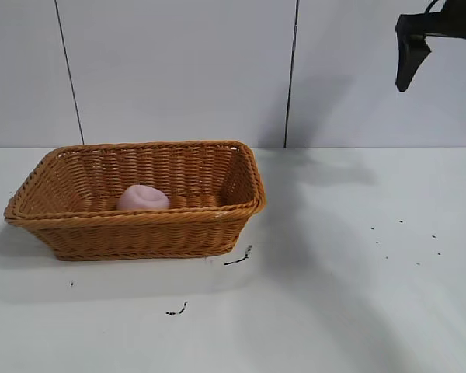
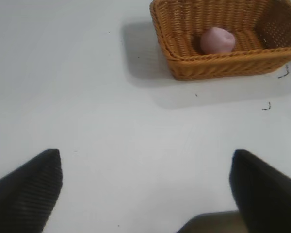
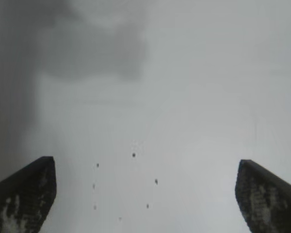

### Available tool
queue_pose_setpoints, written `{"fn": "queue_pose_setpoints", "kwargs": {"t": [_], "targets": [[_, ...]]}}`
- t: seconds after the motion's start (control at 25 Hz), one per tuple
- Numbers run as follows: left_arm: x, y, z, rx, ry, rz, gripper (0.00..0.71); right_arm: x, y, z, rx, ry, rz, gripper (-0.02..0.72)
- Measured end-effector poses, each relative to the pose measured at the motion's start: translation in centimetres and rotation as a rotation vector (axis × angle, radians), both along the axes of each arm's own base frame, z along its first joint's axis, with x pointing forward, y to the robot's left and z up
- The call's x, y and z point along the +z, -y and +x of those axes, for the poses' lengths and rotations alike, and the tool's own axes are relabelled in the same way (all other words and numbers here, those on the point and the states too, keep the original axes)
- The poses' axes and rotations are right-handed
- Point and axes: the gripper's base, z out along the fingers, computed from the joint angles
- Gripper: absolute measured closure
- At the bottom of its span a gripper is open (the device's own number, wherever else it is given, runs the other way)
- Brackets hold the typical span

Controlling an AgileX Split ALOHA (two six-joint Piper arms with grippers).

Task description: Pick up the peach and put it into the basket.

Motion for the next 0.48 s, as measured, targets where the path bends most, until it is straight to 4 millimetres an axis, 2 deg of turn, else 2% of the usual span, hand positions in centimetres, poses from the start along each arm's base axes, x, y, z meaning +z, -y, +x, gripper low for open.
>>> {"fn": "queue_pose_setpoints", "kwargs": {"t": [0.2,0.28,0.48], "targets": [[0.0,0.0,0.0,0.0,0.0,0.0,0.018,0.3,-0.4,-9.2,0.001,0.004,-0.003,0.014],[0.0,0.0,0.0,0.0,0.0,0.0,0.018,-0.4,-0.5,-12.4,0.001,0.007,-0.003,0.014],[0.0,0.0,0.0,0.0,0.0,0.0,0.018,-1.4,-0.8,-19.2,-0.003,0.185,-0.008,0.014]]}}
